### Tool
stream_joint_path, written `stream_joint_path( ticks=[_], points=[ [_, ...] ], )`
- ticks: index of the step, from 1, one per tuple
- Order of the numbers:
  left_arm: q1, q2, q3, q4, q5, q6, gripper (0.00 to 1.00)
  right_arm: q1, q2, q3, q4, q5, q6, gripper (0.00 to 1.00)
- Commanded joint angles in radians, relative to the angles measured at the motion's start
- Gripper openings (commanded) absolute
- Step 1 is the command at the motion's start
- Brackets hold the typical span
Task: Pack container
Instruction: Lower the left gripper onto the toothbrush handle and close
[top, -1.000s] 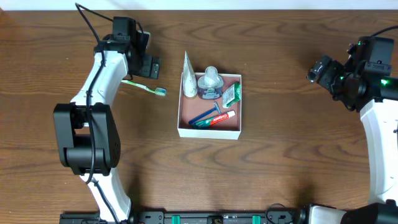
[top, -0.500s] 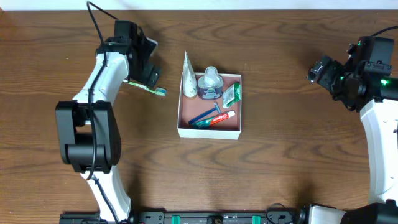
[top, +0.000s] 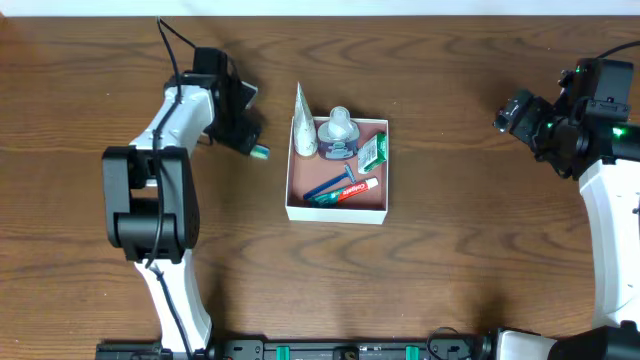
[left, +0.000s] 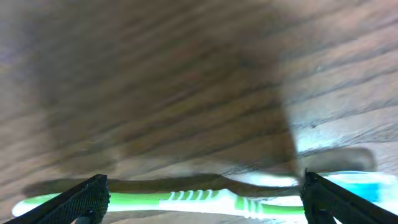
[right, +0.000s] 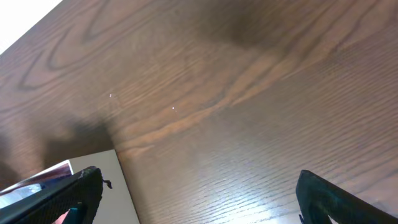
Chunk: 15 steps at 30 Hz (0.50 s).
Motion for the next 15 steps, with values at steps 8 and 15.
stream_joint_path(
  ticks=[8, 15],
  points=[
    [0.003, 0.027, -0.017, -0.076, -0.014, -0.101, 0.98, -0.005, 0.000, 0.008, -0.001, 0.003, -0.008, 0.99],
    [0.003, 0.027, -0.017, -0.177, -0.014, -0.300, 0.98, -0.005, 0.000, 0.008, -0.001, 0.003, -0.008, 0.99]
  ],
)
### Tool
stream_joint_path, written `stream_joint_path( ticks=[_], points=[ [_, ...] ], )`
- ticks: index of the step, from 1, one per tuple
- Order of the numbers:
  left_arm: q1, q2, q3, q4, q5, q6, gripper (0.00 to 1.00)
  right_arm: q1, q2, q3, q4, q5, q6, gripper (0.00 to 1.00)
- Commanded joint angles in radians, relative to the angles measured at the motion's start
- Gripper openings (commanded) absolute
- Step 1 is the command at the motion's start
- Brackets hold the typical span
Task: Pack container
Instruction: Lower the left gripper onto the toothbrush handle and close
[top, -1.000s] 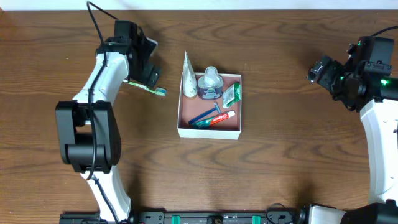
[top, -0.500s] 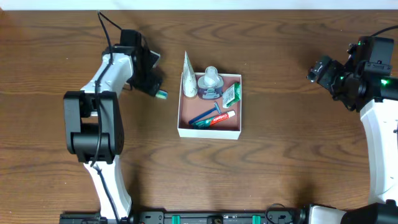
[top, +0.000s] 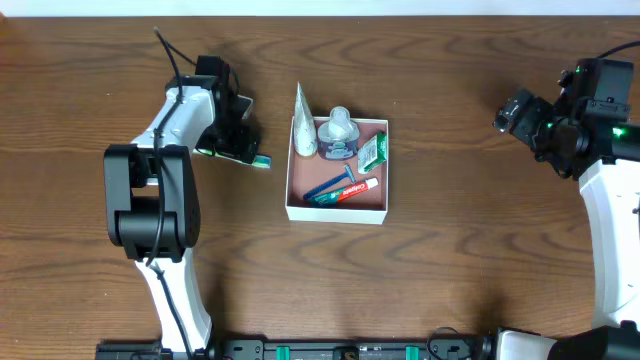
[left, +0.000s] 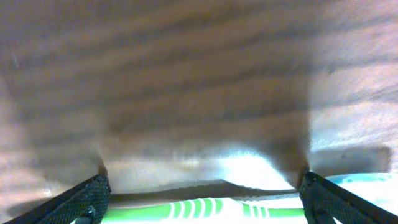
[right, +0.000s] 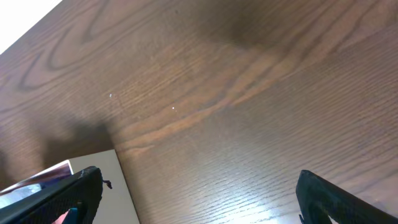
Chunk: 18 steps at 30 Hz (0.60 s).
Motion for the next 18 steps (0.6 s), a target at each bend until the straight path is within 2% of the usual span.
stream_joint_path(
  ticks=[1, 8, 14, 18],
  points=[
    [0.003, 0.019, -0.016, -0.052, -0.003, -0.138, 0.98, -0.005, 0.000, 0.008, -0.001, 0.004, -0.008, 0.99],
    [0.003, 0.019, -0.015, -0.153, 0.001, -0.279, 0.98, -0.005, 0.000, 0.008, -0.001, 0.004, -0.008, 0.99],
    [0.003, 0.019, -0.015, -0.153, 0.018, -0.274, 0.98, -0.005, 0.000, 0.008, -0.001, 0.004, -0.008, 0.99],
    [0.003, 0.015, -0.013, -0.097, 0.018, -0.211, 0.98, -0.005, 0.000, 0.008, -0.001, 0.004, -0.008, 0.99]
  ],
)
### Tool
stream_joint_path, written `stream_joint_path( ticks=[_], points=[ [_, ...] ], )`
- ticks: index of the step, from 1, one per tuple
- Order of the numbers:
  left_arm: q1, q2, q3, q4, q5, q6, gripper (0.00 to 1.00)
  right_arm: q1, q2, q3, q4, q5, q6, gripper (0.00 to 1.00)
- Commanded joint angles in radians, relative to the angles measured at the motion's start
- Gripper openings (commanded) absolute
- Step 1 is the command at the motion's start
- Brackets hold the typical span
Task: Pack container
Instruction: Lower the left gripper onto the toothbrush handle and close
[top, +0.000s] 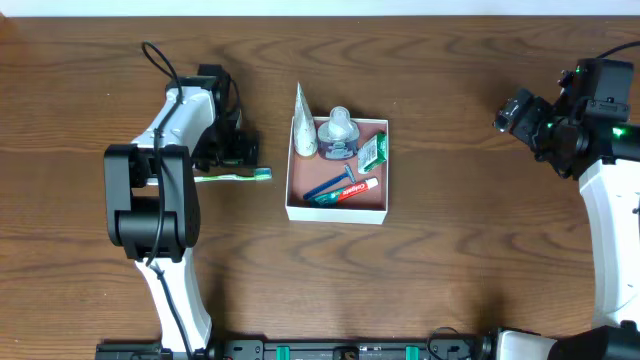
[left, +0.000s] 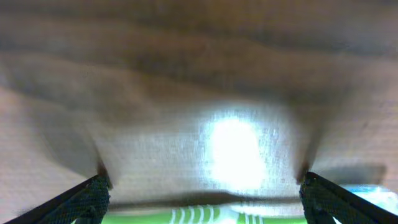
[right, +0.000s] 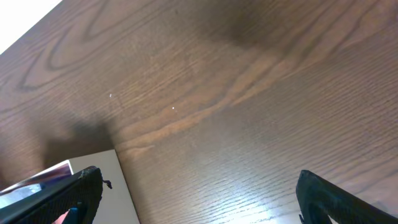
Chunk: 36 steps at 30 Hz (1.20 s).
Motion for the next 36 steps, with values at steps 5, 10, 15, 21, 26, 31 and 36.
stream_joint_path(
  ticks=[5, 10, 15, 21, 26, 31, 36],
  points=[
    [0.005, -0.021, -0.005, 0.019, 0.015, 0.121, 0.98, -0.005, 0.000, 0.008, -0.001, 0.004, -0.008, 0.99],
    [0.010, -0.098, -0.005, -0.002, 0.021, 0.127, 0.98, -0.005, 0.000, 0.008, -0.001, 0.004, -0.008, 0.99],
    [0.010, -0.162, -0.005, -0.065, 0.049, 0.146, 0.98, -0.005, 0.000, 0.008, -0.001, 0.004, -0.008, 0.99],
    [0.013, -0.168, -0.012, -0.098, 0.049, 0.261, 0.98, -0.005, 0.000, 0.008, -0.001, 0.004, -0.008, 0.99],
    [0.013, -0.156, -0.048, -0.092, 0.049, 0.364, 0.98, -0.005, 0.000, 0.008, -0.001, 0.004, -0.008, 0.99],
    [0.013, -0.156, -0.127, -0.019, 0.049, 0.412, 0.98, -0.005, 0.000, 0.008, -0.001, 0.004, -0.008, 0.99],
    [0.013, -0.156, -0.196, 0.071, 0.049, 0.430, 0.98, -0.005, 0.000, 0.008, -0.001, 0.004, -0.008, 0.99]
  ],
)
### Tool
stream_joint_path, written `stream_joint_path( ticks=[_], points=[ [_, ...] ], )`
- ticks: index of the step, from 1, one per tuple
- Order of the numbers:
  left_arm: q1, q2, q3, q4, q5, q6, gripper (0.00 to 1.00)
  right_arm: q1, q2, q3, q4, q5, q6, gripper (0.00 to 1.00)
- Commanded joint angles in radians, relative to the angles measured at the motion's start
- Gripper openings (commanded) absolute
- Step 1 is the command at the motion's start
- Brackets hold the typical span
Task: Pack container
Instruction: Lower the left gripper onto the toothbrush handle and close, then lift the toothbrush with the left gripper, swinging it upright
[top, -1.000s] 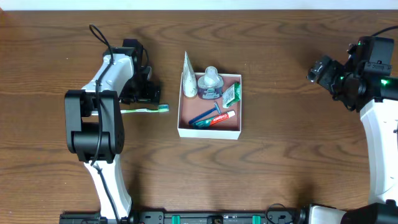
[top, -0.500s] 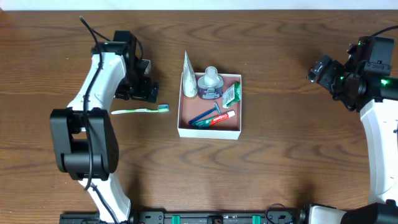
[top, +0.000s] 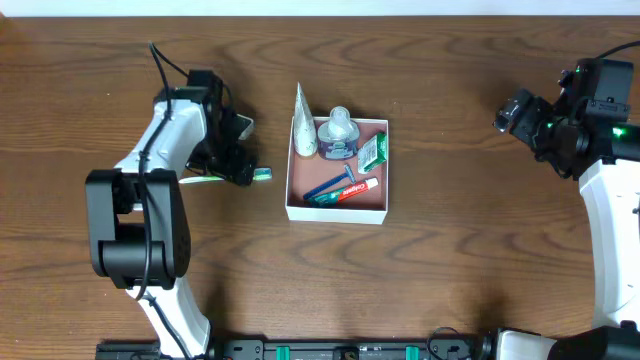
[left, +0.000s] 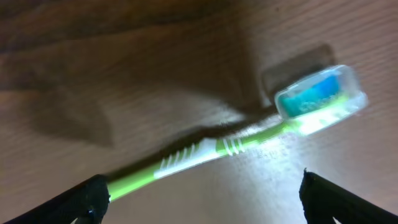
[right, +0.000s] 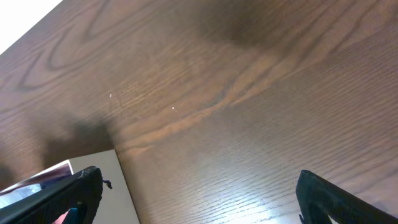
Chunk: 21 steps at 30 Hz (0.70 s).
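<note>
A green toothbrush (left: 205, 149) with a blue head in a clear cap lies on the table left of the white box (top: 336, 212). In the overhead view the toothbrush (top: 222, 177) lies level, its head toward the box. My left gripper (left: 202, 199) hangs open over it, the handle's end running beside the left fingertip (left: 93, 193). Seen from above, the left gripper (top: 236, 163) covers the brush's middle. My right gripper (right: 193, 199) is open and holds nothing; from overhead the right gripper (top: 518, 113) is raised at the far right.
The box holds a toothpaste tube (top: 345, 193), a blue razor (top: 328, 185), a green packet (top: 373, 150), a small bottle (top: 339, 130) and a white tube (top: 303, 125). A corner of the box (right: 106, 180) shows in the right wrist view.
The left wrist camera now sees the whole toothbrush lying aslant, where only a strip of handle showed at the frame's bottom. The left arm has shifted. The brush and right arm stayed put.
The toothbrush first lay aslant farther back between my open left fingers. At each later moment it lay nearer the table's front and more level, the gripper still astride it. Now it lies level left of the box. The right arm never moved.
</note>
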Motion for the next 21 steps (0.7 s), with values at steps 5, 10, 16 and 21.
stream_joint_path(
  ticks=[5, 10, 16, 21],
  points=[
    [0.005, 0.017, -0.058, 0.074, 0.003, 0.039, 0.98, -0.005, 0.000, 0.008, -0.002, 0.003, -0.008, 0.99],
    [0.005, 0.017, -0.058, 0.080, 0.003, 0.038, 0.85, -0.005, 0.000, 0.008, -0.002, 0.003, -0.008, 0.99],
    [0.005, 0.017, -0.058, 0.081, 0.004, -0.007, 0.79, -0.005, 0.000, 0.008, -0.002, 0.003, -0.008, 0.99],
    [0.005, 0.017, -0.059, 0.092, 0.004, -0.007, 0.79, -0.005, 0.000, 0.008, -0.002, 0.003, -0.008, 0.99]
  ],
)
